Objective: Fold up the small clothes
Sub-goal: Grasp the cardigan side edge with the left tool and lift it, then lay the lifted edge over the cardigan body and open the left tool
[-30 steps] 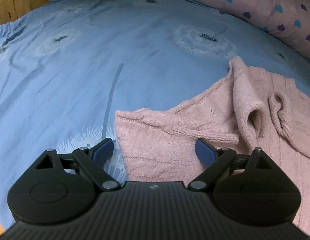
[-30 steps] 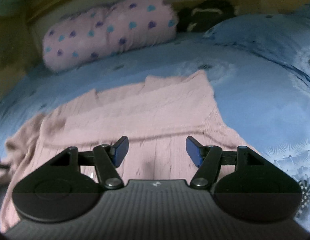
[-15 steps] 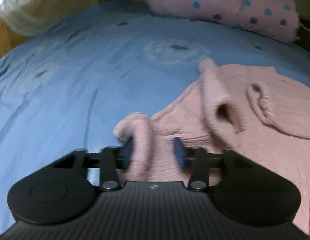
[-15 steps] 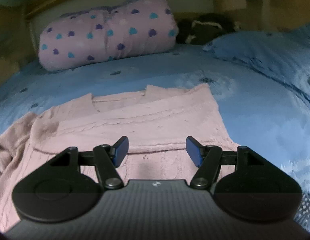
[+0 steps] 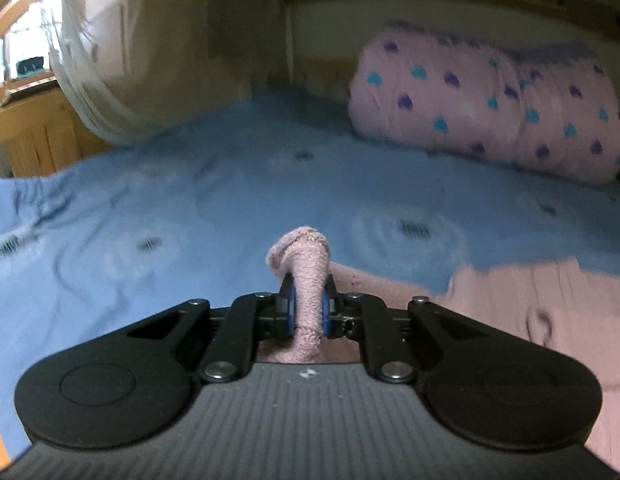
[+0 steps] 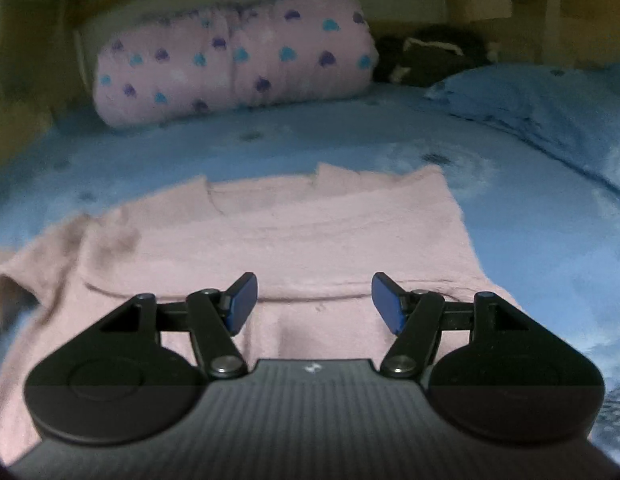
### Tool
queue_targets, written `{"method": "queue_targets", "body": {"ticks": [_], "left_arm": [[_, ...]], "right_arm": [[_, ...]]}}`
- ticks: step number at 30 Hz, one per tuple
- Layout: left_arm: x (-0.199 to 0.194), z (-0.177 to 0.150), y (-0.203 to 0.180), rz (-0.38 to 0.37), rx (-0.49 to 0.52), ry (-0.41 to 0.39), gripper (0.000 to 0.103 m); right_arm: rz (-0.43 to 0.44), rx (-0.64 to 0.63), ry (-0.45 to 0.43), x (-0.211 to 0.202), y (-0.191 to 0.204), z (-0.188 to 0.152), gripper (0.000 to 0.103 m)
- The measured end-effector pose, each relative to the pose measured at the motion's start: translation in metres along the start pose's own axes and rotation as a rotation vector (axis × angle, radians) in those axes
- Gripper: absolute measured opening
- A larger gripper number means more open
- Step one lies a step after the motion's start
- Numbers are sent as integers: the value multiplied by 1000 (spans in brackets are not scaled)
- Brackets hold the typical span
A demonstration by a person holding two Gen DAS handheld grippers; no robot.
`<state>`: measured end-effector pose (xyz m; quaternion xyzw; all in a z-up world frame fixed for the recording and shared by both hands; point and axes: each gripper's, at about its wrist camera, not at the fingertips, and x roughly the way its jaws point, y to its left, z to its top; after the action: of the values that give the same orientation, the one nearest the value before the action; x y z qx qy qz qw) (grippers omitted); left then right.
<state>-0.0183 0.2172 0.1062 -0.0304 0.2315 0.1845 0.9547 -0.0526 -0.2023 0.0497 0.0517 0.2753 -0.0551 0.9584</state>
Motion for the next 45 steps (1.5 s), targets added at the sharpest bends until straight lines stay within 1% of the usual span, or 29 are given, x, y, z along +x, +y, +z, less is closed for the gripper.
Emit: {"method": "queue_targets", "body": {"ticks": [2,4,7,9,13,16,19,25,29,31,33,36,39,43,45], "left_arm": [[-6,16,5,-10,-27,-28,14],[-15,33,7,-42,-46,-52,14],[-32,52,3,-79,-47,-77,14],[-44,63,-4,-133,-61,-77,14],[-73,84,-21,-247,-37,-105,14],[-90,100,-33,-316,-54,-113,14],[-99,112,-54,-350,-55,-114,14],[-116,123,-120,-406,13,-130,14],[-119,116,-172,-462,78,-120,14],[-117,107,-197,-520,110,-107,14],[-108,91,-219,-587,121,-79,14],[-88,62,-254,-633,141,-3,14],[-67,33,-283,-656,169,79,14],[-44,3,-308,-661,217,133,14],[-36,-9,-315,-682,240,154,14]], "right_arm": [[21,-50,-30,-7,6,4,65],[39,-104,-55,-16,13,7,65],[57,-199,-80,-28,20,7,65],[68,-222,-87,-33,22,3,65],[59,-200,-37,-25,26,-7,65],[57,-237,-1,-23,34,-10,65],[60,-283,-22,-34,35,-9,65],[54,-263,-27,-49,18,-8,65],[31,-245,-19,-51,3,-4,65],[16,-213,-19,-52,-5,-1,65],[15,-175,-14,-52,-14,3,65],[-7,-132,-18,-53,-26,4,65],[-31,-136,-20,-50,-28,4,65],[-46,-175,-3,-44,-23,-1,65],[-47,-198,29,-38,-21,-3,65]]}}
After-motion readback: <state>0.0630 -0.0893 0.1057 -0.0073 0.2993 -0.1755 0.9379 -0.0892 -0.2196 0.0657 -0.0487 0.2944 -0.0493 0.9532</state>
